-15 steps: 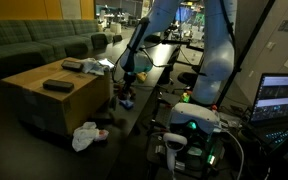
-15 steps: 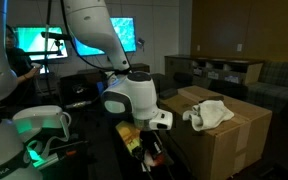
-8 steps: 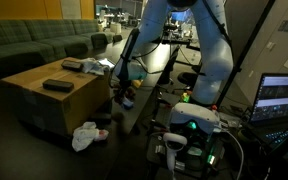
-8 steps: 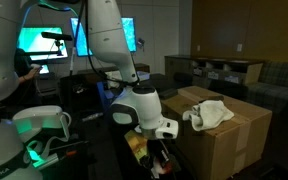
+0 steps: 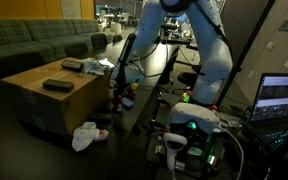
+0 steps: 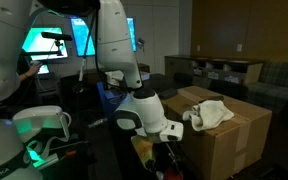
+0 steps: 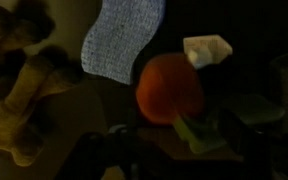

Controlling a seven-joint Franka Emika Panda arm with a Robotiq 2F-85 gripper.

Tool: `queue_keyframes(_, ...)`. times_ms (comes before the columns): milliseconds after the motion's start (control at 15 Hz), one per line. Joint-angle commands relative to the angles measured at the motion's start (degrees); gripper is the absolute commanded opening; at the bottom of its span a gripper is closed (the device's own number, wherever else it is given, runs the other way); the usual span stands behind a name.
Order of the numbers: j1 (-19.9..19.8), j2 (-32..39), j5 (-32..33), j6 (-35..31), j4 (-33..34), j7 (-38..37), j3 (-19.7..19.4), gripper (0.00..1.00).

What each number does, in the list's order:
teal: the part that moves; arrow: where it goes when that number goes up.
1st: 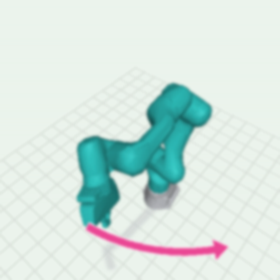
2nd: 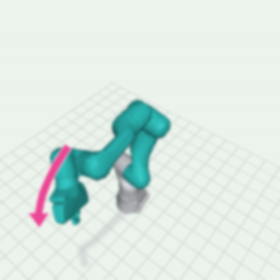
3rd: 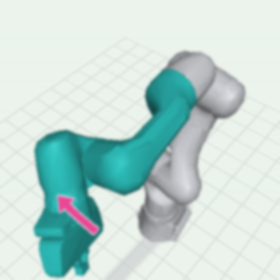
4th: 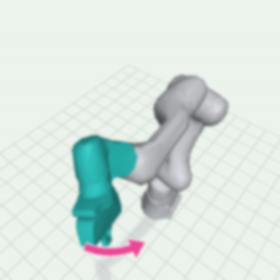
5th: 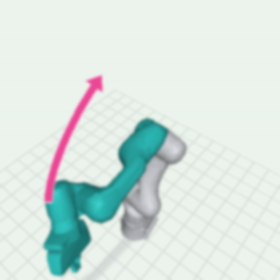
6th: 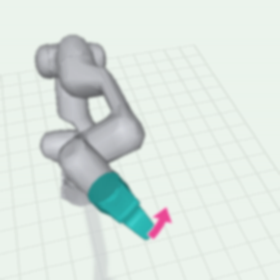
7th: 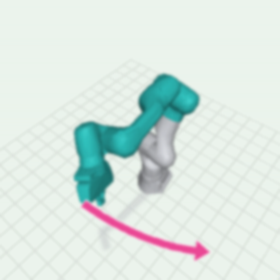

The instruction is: Remove the brown toy from the box and replace it with the towel, remove the blue object from the box and replace it with the gray duster and remove the orange plush toy from the box and replace it with the duster, remove the duster and replace it with the plastic bag

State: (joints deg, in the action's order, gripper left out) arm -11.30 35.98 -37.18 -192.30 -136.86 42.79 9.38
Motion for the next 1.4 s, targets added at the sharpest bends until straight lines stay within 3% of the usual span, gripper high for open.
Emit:
queue_keyframes(0,-1.9,0.4,0.0,-4.5,0.4,-1.4,3.3,1.0)
queue_keyframes(400,-5.3,0.5,1.2,-5.4,-0.9,-2.3,10.9,1.0)
queue_keyframes(800,-8.0,6.6,3.1,-8.7,0.2,-2.0,19.4,1.0)
queue_keyframes(1067,-9.7,11.8,5.8,-9.3,1.1,-1.2,21.3,1.0)
queue_keyframes(1333,-10.8,16.0,9.2,-8.7,2.7,-0.6,20.7,1.0)
